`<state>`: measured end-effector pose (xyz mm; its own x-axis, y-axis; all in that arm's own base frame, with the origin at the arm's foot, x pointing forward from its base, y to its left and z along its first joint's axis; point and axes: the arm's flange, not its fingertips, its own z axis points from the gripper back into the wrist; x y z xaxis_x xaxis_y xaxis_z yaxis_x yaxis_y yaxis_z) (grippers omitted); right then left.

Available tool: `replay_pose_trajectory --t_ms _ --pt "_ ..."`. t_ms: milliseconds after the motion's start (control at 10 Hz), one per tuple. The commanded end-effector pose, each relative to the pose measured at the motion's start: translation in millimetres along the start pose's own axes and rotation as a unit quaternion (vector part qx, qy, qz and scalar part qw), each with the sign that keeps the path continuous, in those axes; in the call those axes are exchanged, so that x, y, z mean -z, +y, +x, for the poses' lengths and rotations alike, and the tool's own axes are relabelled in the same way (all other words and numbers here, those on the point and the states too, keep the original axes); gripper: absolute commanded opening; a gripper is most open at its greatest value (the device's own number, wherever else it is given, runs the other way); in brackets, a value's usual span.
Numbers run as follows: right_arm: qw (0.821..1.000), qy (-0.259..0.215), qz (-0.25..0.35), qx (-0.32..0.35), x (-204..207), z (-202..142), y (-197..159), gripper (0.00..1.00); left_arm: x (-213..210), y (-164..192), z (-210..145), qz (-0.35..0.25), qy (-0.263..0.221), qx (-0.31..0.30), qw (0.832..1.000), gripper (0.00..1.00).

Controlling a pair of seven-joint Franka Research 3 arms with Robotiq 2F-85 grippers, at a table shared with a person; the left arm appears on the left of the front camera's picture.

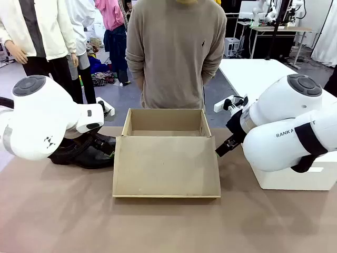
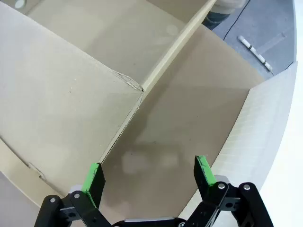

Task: Pack the shoes into the box.
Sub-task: Place one shoe of the Shoes into the Shoes Box.

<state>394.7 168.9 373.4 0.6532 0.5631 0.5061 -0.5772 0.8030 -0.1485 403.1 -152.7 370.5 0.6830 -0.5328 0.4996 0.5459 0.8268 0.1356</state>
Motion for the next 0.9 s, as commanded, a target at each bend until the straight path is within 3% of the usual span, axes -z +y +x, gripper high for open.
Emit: replay_pose_trajectory --t_ms 0,800 --pt "1.0 -0.001 0.0 0.0 -0.1 0.1 0.0 1.0 0.0 0.0 0.0 0.0 0.0 0.0 1.0 1.0" --pt "1.0 0.0 0.0 -0.001 0.0 0.0 0.1 1.0 0.0 -0.9 0.2 0.0 0.0 0.001 1.0 1.0"
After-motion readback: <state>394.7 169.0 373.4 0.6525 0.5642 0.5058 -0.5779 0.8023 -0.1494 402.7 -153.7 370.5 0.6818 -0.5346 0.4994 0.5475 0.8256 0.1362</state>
